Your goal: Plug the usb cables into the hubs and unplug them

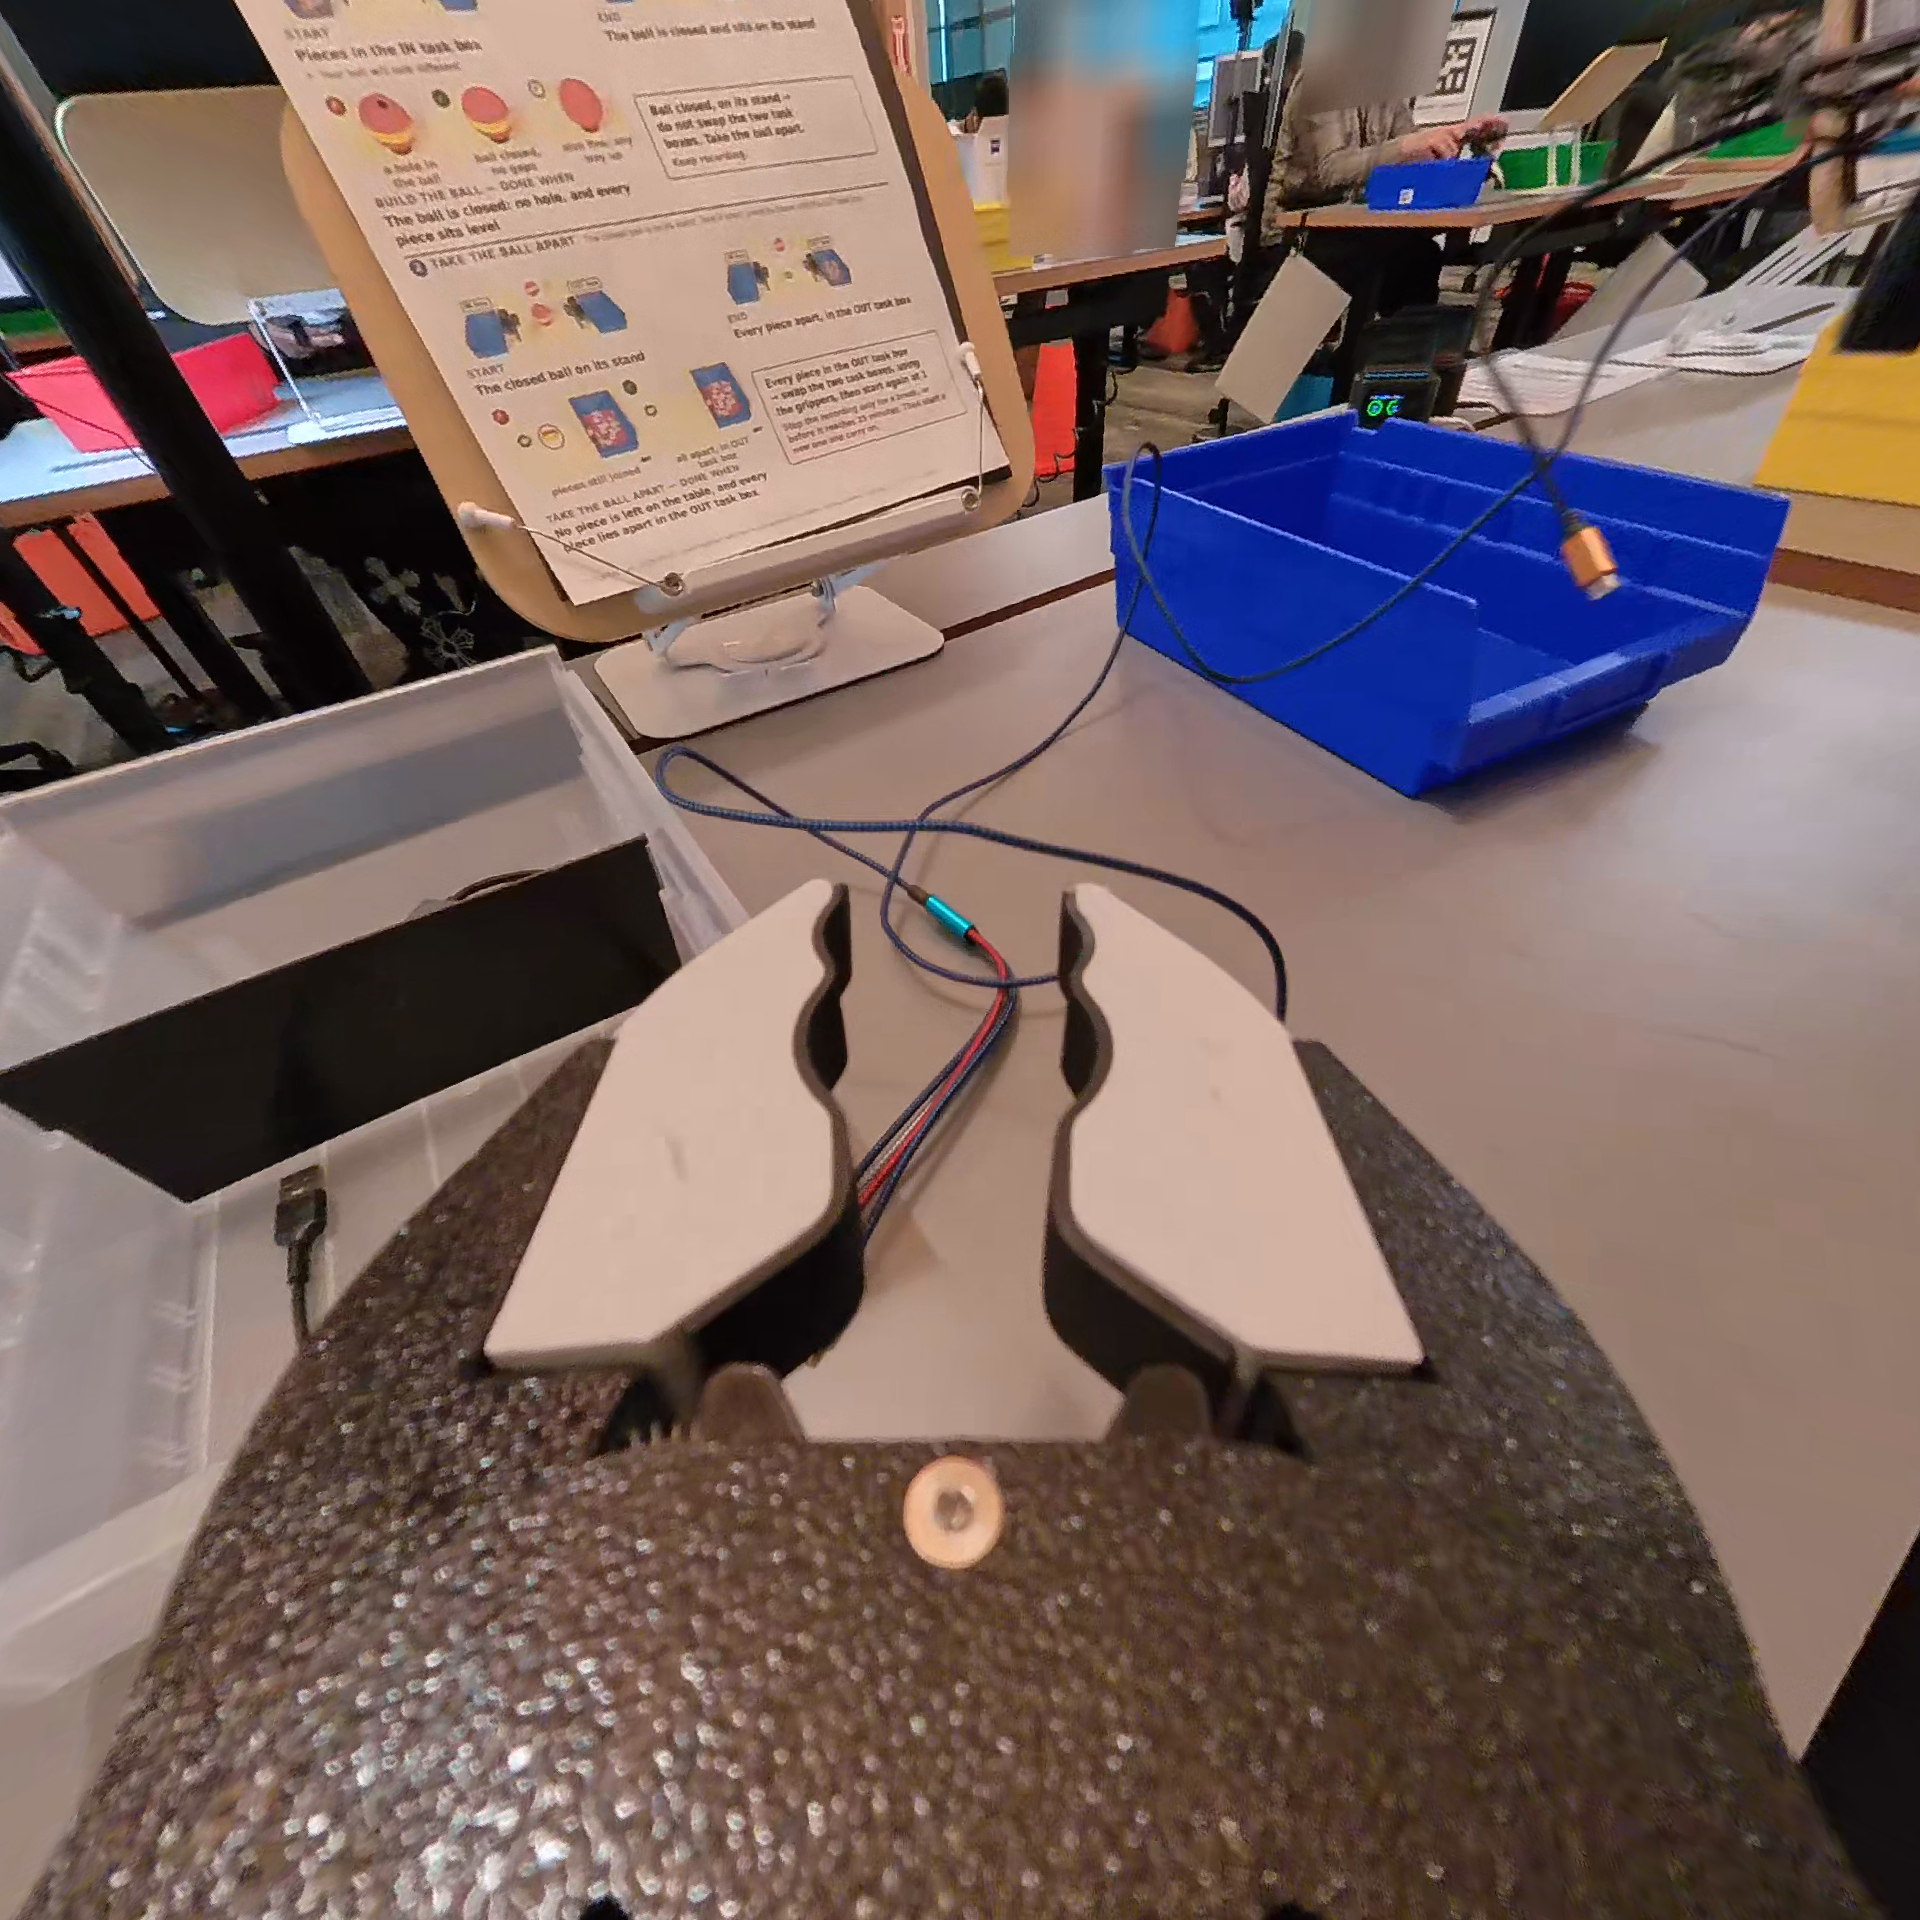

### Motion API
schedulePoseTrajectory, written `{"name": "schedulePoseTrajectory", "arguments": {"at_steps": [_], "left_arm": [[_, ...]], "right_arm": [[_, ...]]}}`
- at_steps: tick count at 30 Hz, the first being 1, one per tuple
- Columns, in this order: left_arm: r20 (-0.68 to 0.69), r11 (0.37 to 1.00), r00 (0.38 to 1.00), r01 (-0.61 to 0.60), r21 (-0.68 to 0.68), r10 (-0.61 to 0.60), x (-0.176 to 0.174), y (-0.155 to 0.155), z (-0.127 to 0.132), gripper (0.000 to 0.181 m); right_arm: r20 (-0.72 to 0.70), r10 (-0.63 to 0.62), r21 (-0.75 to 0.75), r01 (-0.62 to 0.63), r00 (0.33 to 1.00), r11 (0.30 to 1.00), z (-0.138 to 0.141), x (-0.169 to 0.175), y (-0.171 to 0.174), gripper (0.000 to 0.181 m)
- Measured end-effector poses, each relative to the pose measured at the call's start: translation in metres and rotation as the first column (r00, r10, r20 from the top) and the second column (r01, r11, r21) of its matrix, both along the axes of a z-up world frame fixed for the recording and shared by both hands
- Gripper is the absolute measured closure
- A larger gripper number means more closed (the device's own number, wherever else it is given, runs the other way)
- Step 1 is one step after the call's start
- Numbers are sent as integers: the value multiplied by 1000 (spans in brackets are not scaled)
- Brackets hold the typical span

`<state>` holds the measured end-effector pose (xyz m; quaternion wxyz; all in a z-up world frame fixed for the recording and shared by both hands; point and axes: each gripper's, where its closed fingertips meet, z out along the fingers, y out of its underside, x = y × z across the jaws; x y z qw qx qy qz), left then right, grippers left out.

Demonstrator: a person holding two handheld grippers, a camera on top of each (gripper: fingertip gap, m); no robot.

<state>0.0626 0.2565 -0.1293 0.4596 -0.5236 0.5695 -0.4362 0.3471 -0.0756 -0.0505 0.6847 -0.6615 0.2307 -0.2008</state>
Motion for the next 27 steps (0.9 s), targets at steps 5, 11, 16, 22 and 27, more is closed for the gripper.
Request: {"name": "schedulePoseTrajectory", "arguments": {"at_steps": [5,11,16,22,27], "left_arm": [[-13,999,999,39,5,-39,6,-7,-1,145],[-72,996,995,72,54,-68,10,-12,-12,145],[-68,995,993,100,30,-97,10,-14,-14,145],[-81,994,990,111,-8,-111,11,-10,-24,145],[-84,994,990,111,-24,-113,10,-8,-27,145]], "right_arm": [[-180,-31,-282,-22,983,959,-55,47,43,121],[-549,41,-352,-275,835,895,-128,63,81,120],[-677,-31,-359,-293,735,886,-156,75,75,121],[-659,-150,-468,-246,737,849,-174,83,64,121],[-484,-219,-609,-146,847,780,-165,89,59,117]]}}
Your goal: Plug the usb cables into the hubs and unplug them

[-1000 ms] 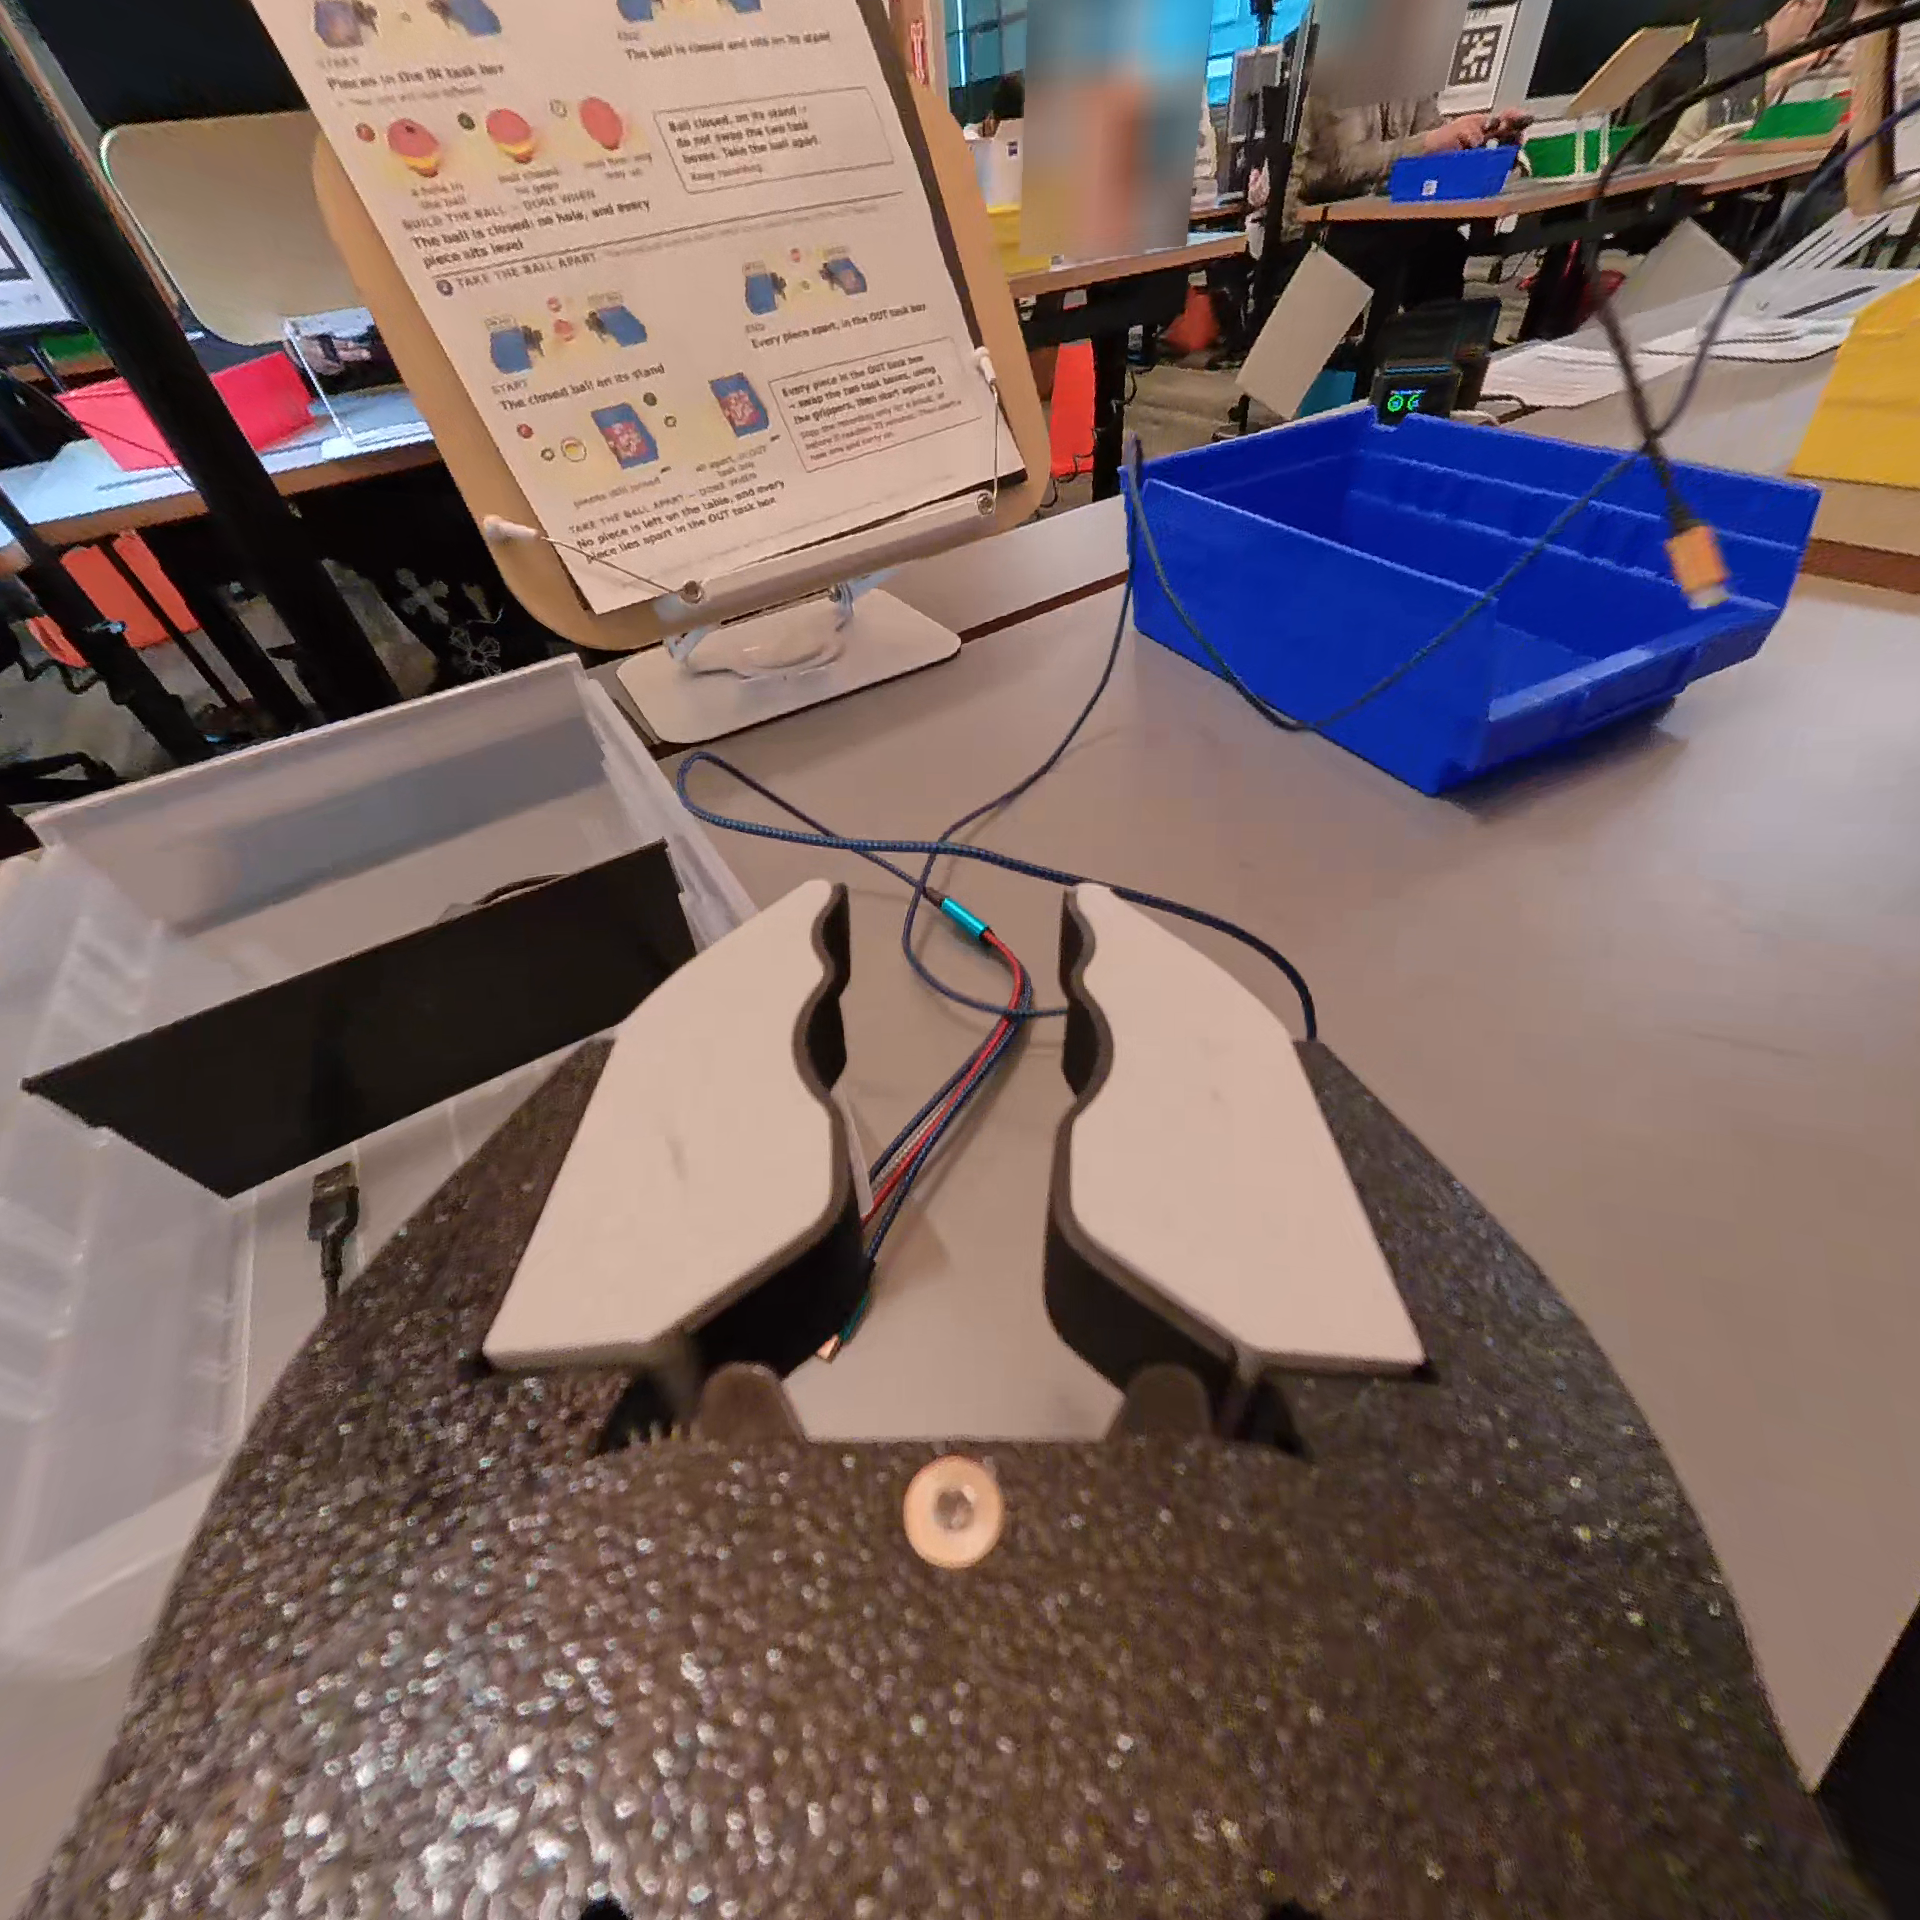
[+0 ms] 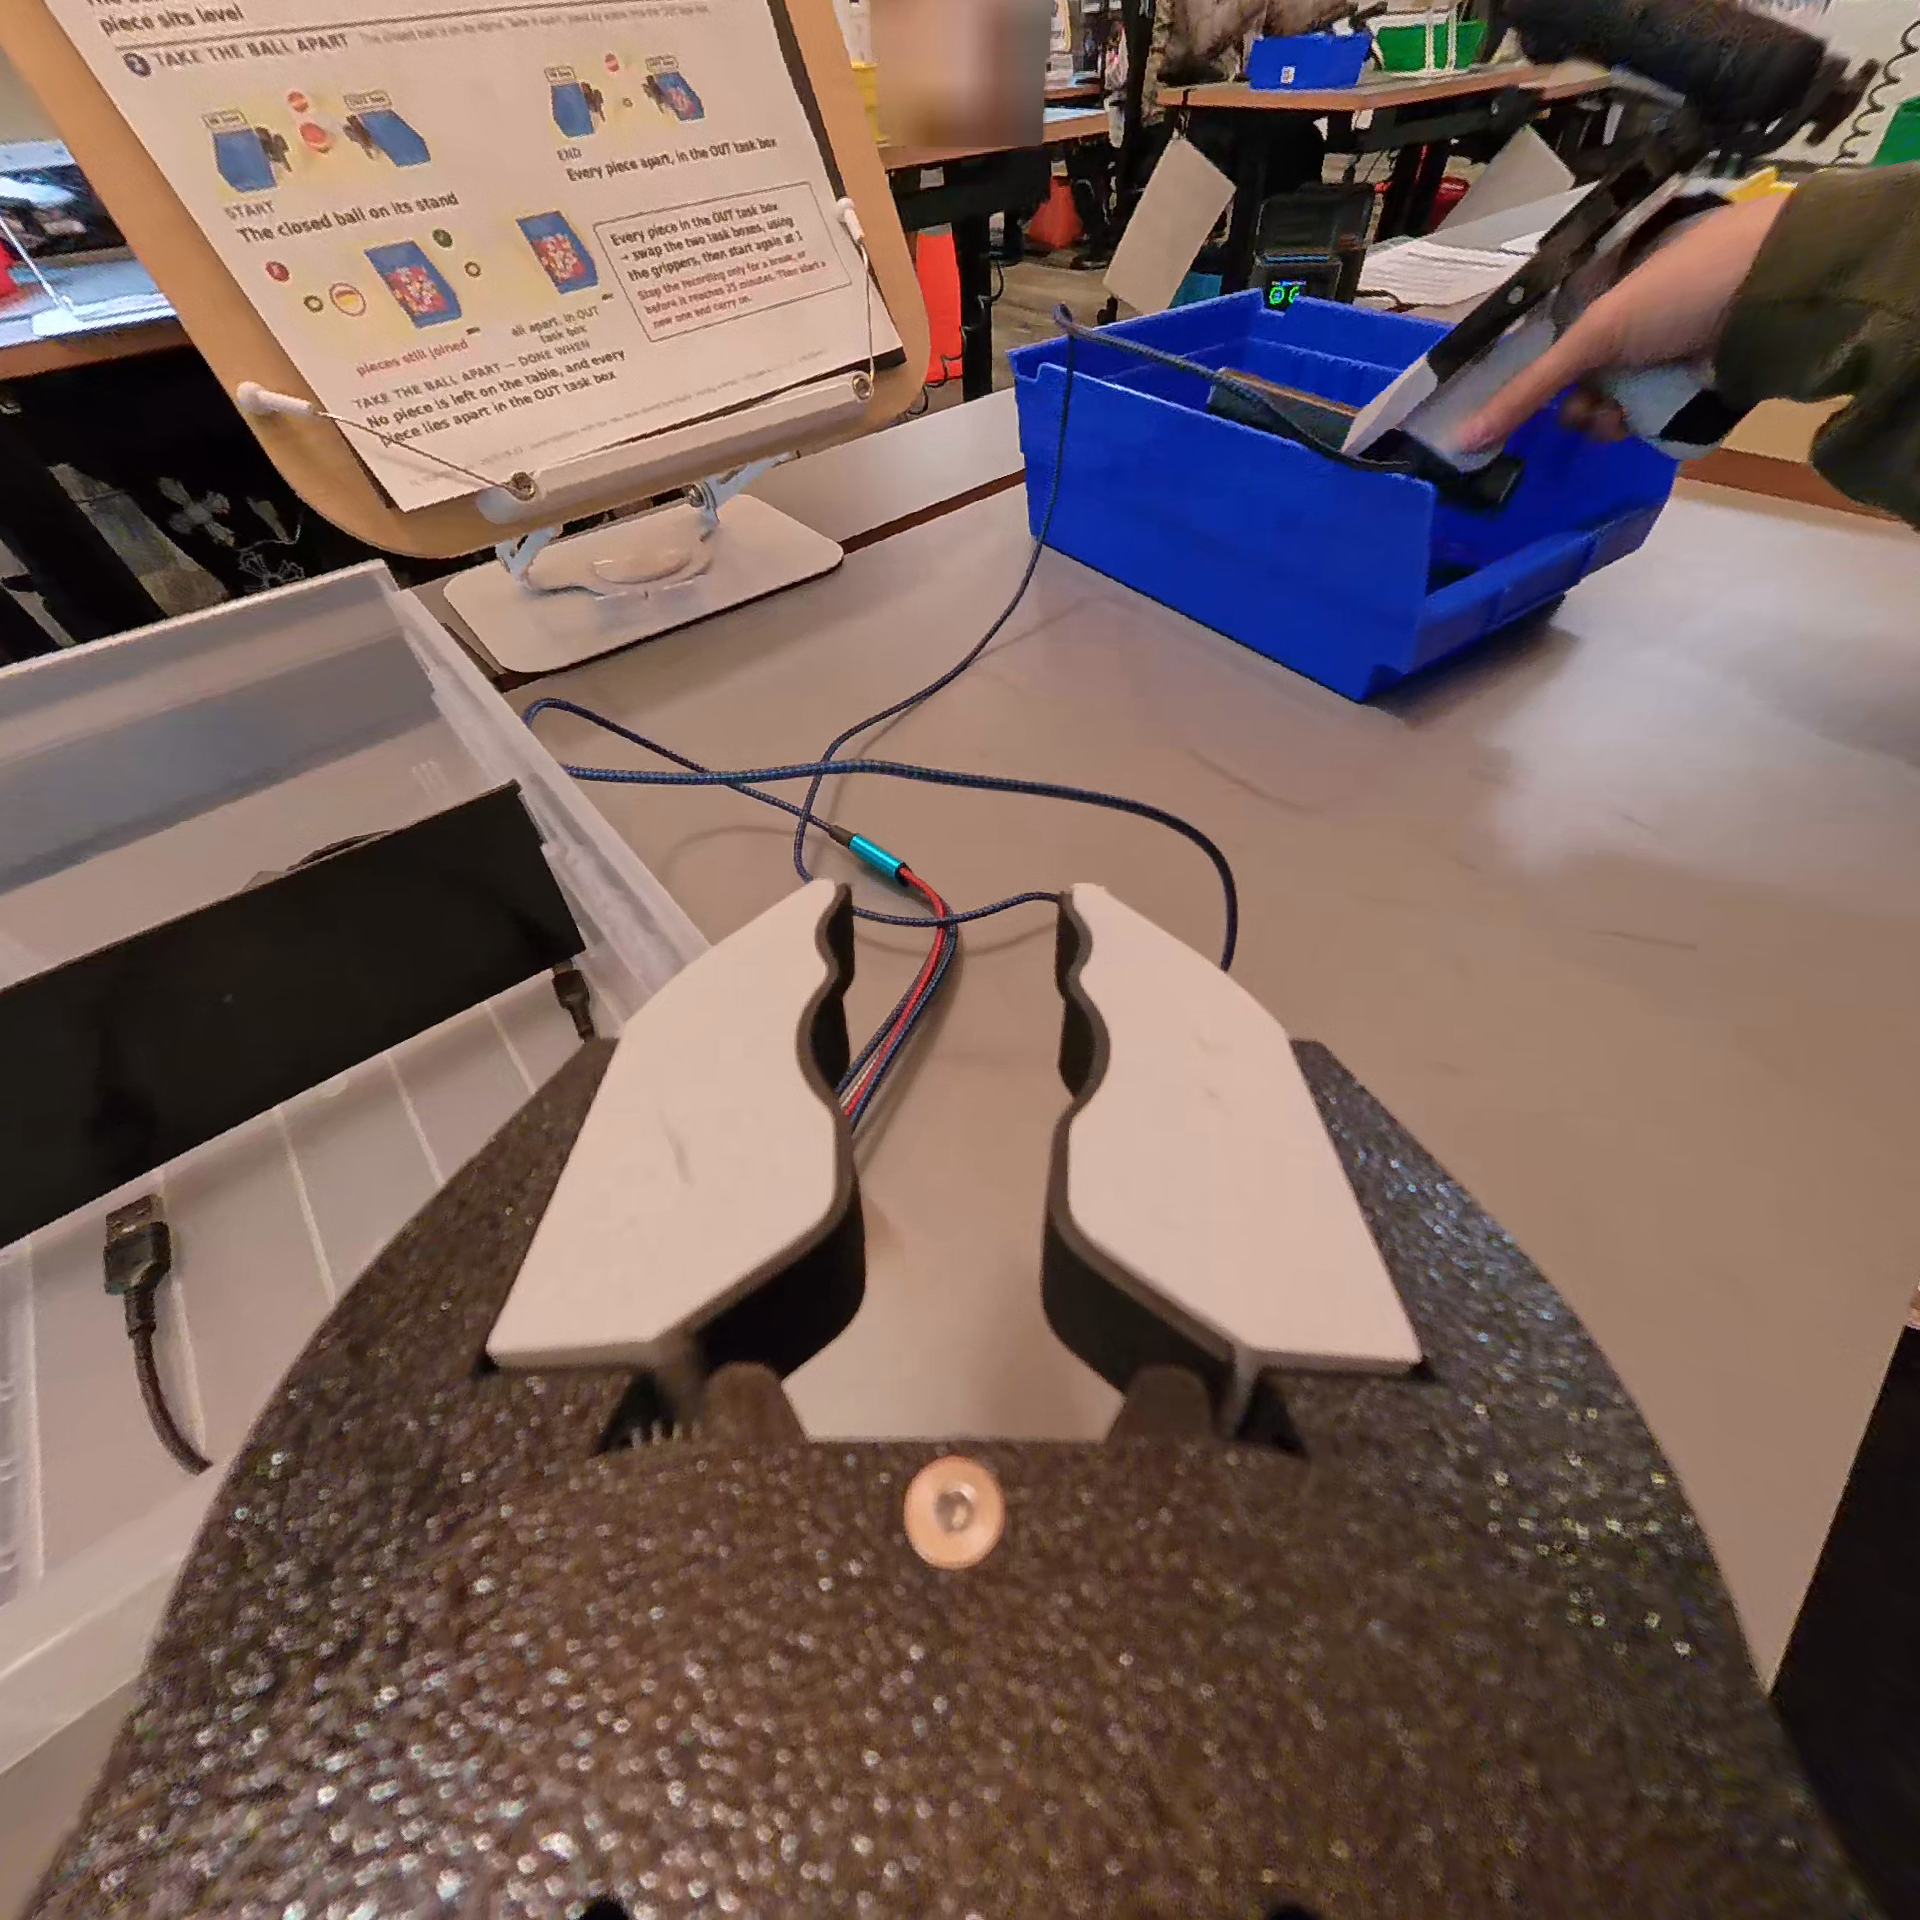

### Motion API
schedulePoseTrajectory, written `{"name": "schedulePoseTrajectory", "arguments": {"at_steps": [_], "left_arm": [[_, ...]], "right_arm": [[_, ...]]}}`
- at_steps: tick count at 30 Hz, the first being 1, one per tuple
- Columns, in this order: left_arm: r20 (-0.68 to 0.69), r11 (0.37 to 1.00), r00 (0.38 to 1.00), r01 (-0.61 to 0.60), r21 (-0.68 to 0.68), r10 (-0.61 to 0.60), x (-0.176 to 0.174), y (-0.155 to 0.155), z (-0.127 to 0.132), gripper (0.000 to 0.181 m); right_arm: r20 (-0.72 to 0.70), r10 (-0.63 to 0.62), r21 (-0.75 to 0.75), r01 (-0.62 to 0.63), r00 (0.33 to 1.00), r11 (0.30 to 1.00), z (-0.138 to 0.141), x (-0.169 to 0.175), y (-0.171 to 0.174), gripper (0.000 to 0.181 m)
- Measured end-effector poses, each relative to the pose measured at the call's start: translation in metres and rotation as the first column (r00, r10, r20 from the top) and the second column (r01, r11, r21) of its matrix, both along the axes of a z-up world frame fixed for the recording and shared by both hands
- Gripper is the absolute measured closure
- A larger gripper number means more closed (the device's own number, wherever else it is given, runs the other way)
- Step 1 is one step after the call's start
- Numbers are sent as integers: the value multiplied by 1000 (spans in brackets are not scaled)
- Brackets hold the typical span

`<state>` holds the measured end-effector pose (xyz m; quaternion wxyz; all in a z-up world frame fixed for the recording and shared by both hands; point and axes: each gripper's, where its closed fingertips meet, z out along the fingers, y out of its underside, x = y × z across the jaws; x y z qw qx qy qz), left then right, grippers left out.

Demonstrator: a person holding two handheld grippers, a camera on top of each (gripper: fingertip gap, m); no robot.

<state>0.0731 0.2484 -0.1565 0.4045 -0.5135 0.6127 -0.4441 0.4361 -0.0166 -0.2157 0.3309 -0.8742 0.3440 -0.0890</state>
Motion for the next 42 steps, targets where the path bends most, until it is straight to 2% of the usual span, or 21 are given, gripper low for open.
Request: {"name": "schedulePoseTrajectory", "arguments": {"at_steps": [3,5,6,8,9,10,12,14,16,18,20,21,23,25,30,32,34,35,39,40,42], "left_arm": [[4,1000,1000,-13,-7,13,-2,5,1,145],[11,999,999,-34,-17,34,-5,10,2,145],[14,999,999,-46,-23,47,-6,14,3,145],[21,997,998,-64,-45,65,-8,20,4,146],[25,996,997,-66,-59,68,-9,21,4,146],[29,995,997,-64,-72,67,-9,22,4,146],[27,993,997,-68,-92,71,-10,24,2,146],[20,993,997,-66,-99,68,-11,23,1,146],[19,995,998,-54,-89,56,-12,21,2,146],[9,996,998,-56,-68,56,-14,22,1,146],[0,997,998,-58,-47,58,-15,23,-1,145],[-3,997,998,-57,-44,57,-16,24,-2,145],[-10,997,998,-60,-56,59,-16,27,-5,145],[-8,995,998,-58,-76,58,-16,29,-8,145],[-8,991,998,-58,-121,57,-15,35,-15,145],[-10,989,998,-56,-135,55,-15,36,-17,145],[-11,988,998,-55,-147,54,-15,38,-19,145],[-9,987,999,-54,-153,53,-15,39,-19,145],[6,983,999,-47,-178,49,-17,42,-18,145],[9,982,999,-45,-182,48,-17,42,-18,145],[7,981,999,-43,-190,45,-16,44,-20,146]], "right_arm": [[155,16,17,-19,988,1000,53,-2,7,105],[242,107,90,-132,964,987,108,-32,29,97],[314,183,134,-234,932,963,140,-59,46,94],[475,395,154,-516,787,843,187,-135,87,97],[491,525,122,-651,695,749,191,-179,107,102],[478,645,77,-760,596,645,186,-219,124,100],[511,754,-84,-849,413,521,163,-265,159,97],[472,876,-403,-857,105,320,110,-287,181,91],[306,951,-582,-798,-39,155,55,-288,193,88],[208,977,-627,-773,-50,94,25,-279,207,81],[142,989,-529,-847,-30,50,9,-286,220,66],[98,995,-477,-877,11,57,2,-286,226,60],[29,996,-415,-906,85,89,-10,-283,240,61],[-45,992,-388,-917,117,91,-24,-280,249,63],[-151,965,-449,-885,215,127,-50,-246,270,56],[-192,958,-416,-902,211,116,-59,-243,274,57],[-278,943,-400,-915,181,58,-73,-243,266,61],[-279,944,-413,-910,175,47,-77,-241,266,54],[-265,954,-388,-921,139,27,-75,-243,267,64],[-259,958,-382,-924,123,16,-72,-243,266,77],[-259,963,-399,-916,76,-35,-67,-241,261,127]]}}
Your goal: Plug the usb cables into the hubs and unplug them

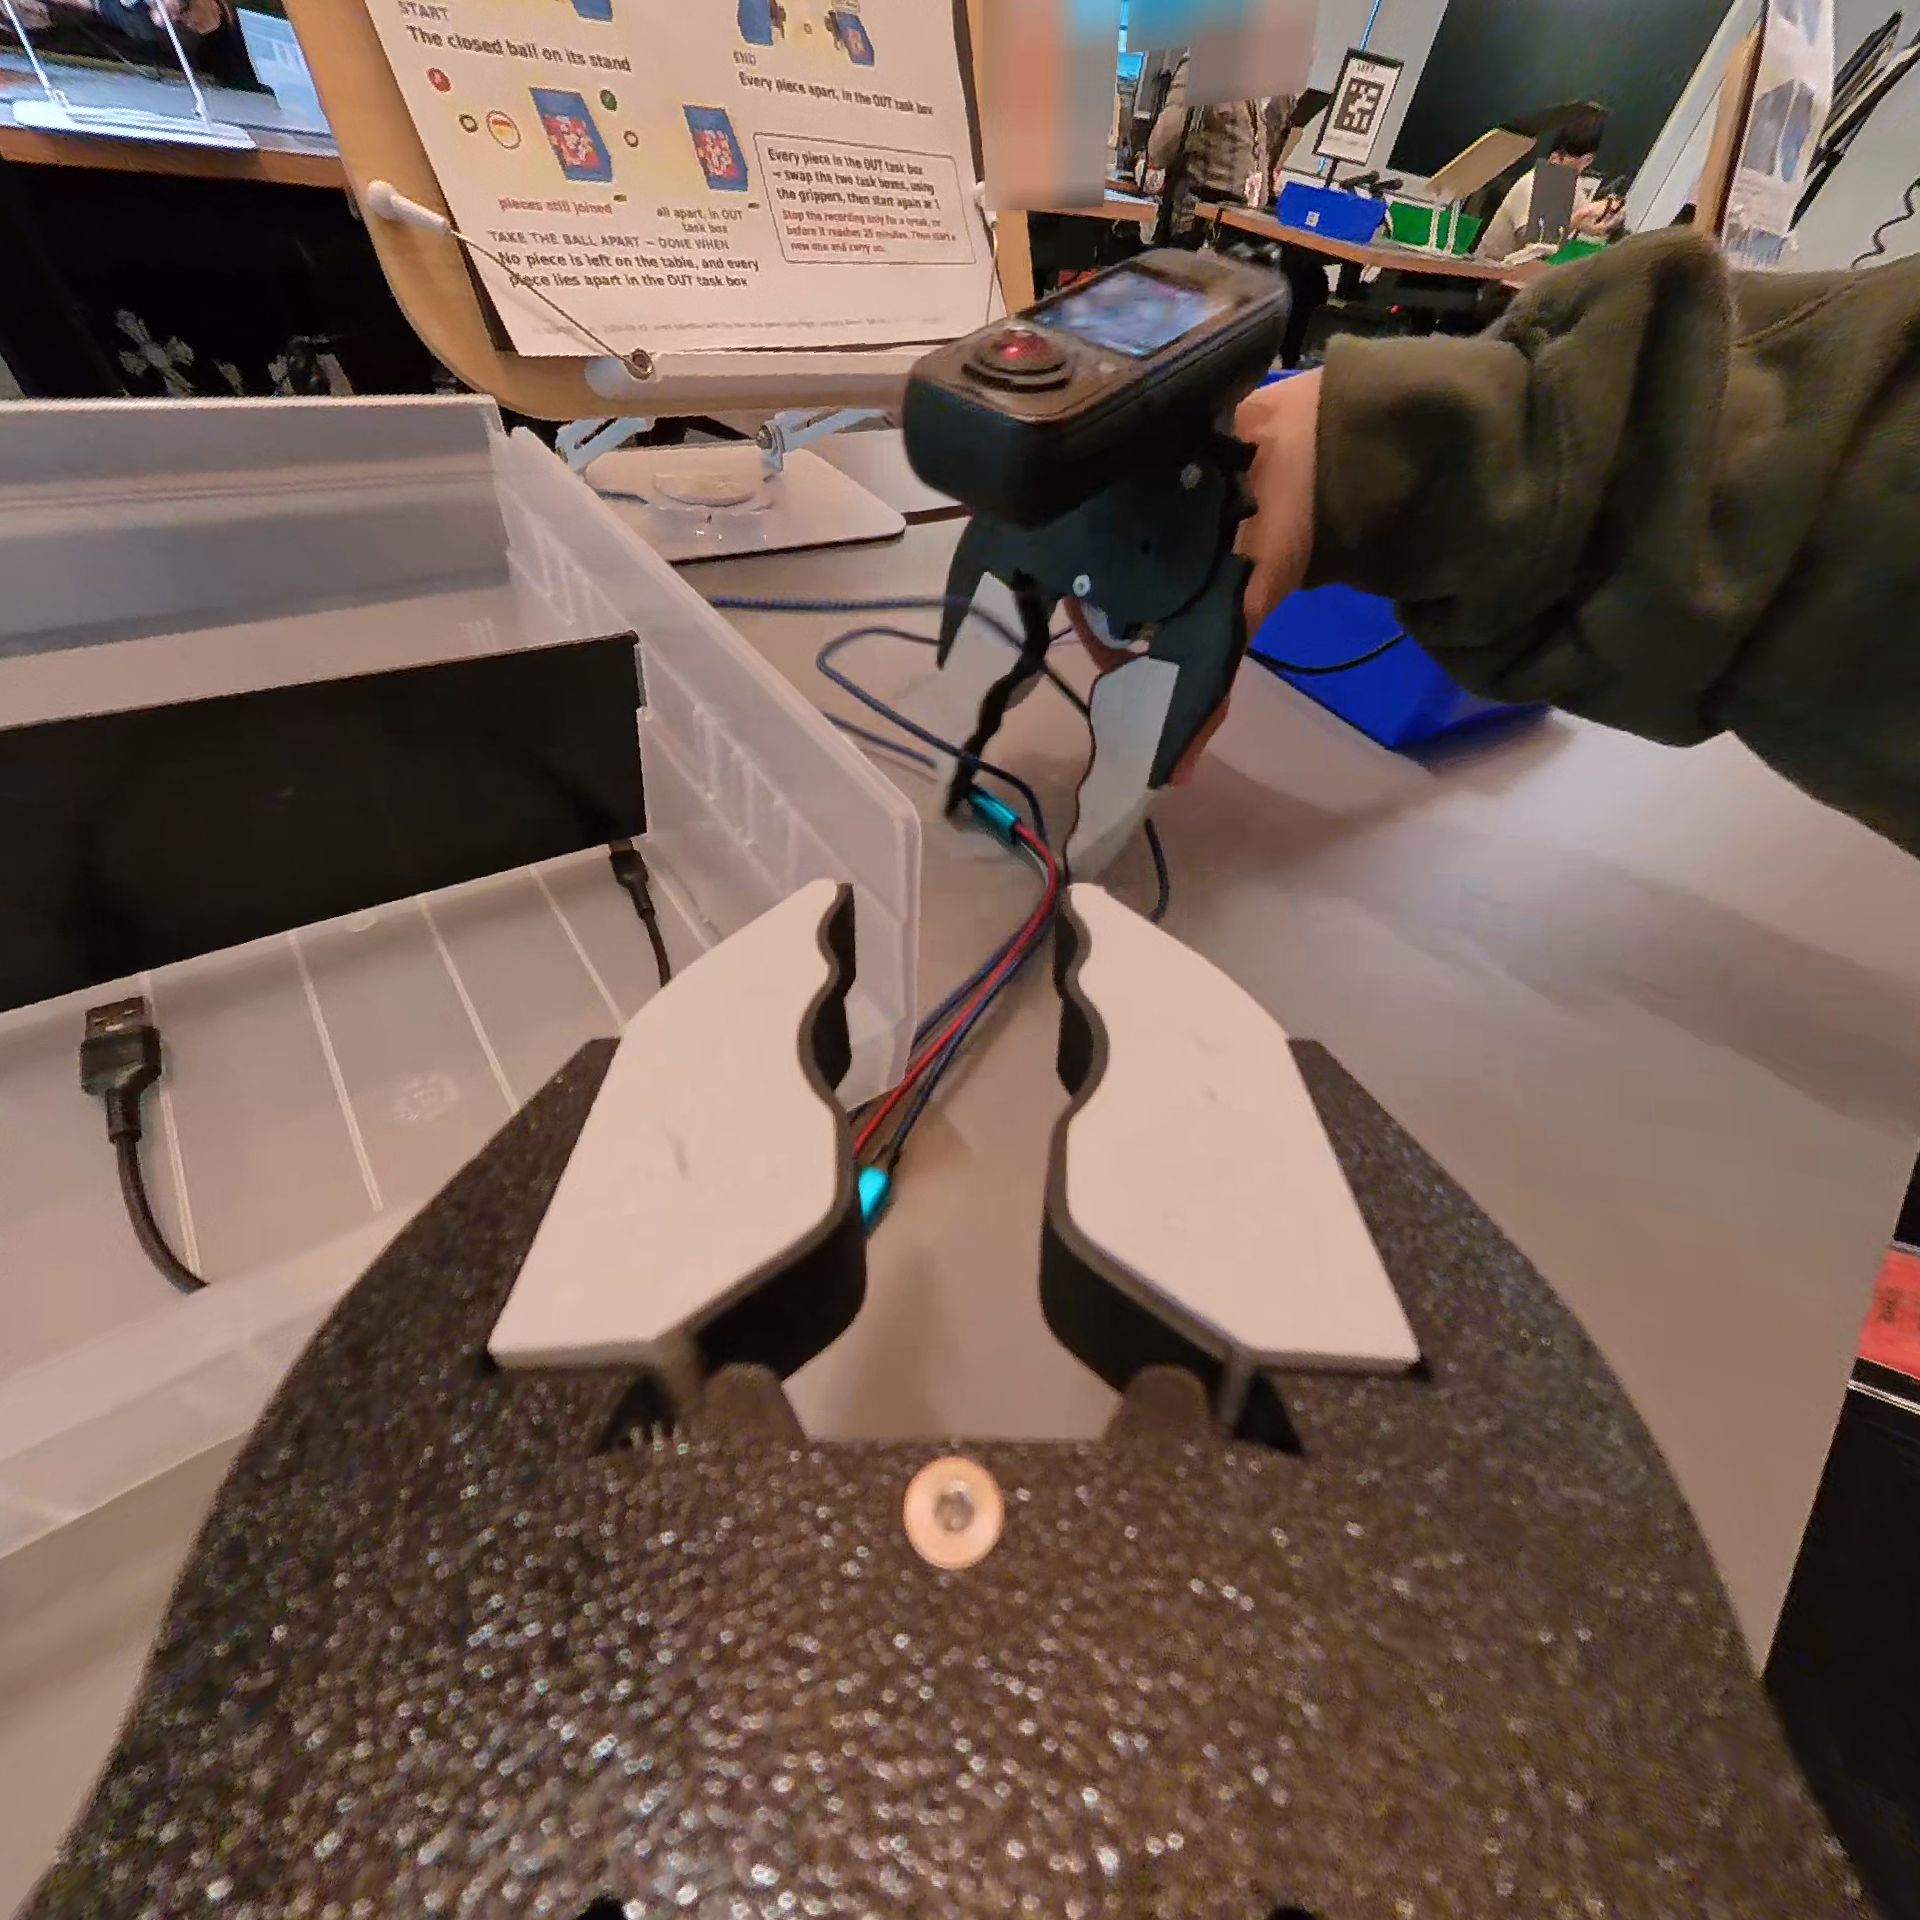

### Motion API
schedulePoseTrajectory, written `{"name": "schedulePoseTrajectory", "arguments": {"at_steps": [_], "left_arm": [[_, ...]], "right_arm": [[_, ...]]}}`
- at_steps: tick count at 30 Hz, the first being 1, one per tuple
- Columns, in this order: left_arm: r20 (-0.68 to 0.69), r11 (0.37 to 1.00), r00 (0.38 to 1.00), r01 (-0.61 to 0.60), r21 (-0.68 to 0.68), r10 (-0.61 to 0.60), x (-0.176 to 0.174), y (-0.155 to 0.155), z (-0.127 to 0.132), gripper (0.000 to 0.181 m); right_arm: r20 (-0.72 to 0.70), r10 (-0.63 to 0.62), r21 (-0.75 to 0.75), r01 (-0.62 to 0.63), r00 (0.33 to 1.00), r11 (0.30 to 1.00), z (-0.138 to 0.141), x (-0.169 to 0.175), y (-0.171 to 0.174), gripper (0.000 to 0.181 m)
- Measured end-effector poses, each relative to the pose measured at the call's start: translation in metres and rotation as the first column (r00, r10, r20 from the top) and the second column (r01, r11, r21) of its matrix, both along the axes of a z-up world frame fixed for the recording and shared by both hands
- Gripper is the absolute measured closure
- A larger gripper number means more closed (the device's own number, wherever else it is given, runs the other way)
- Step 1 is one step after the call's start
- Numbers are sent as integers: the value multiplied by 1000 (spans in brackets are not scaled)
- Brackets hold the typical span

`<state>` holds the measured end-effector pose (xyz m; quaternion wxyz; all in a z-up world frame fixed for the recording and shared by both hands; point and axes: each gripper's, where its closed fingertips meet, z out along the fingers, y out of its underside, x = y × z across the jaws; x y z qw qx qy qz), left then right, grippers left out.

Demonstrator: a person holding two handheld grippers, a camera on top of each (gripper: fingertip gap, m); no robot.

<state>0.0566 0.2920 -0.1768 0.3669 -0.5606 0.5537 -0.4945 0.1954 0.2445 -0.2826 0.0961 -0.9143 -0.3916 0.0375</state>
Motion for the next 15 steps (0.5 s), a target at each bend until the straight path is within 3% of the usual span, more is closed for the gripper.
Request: {"name": "schedulePoseTrajectory", "arguments": {"at_steps": [4,10,12,15], "left_arm": [[-14,1000,1000,3,-21,-4,1,2,-7,147],[-18,1000,1000,6,-25,-7,0,2,-7,148],[-16,1000,1000,-7,-4,7,-2,4,-6,148],[-1,999,999,-36,1,36,-8,12,-1,149]], "right_arm": [[3,113,19,-113,994,993,1,-7,-8,153],[104,206,31,-210,973,977,4,-11,-19,167],[134,257,6,-260,957,966,15,-13,-29,169],[70,283,21,-285,957,958,58,-24,-48,171]]}}
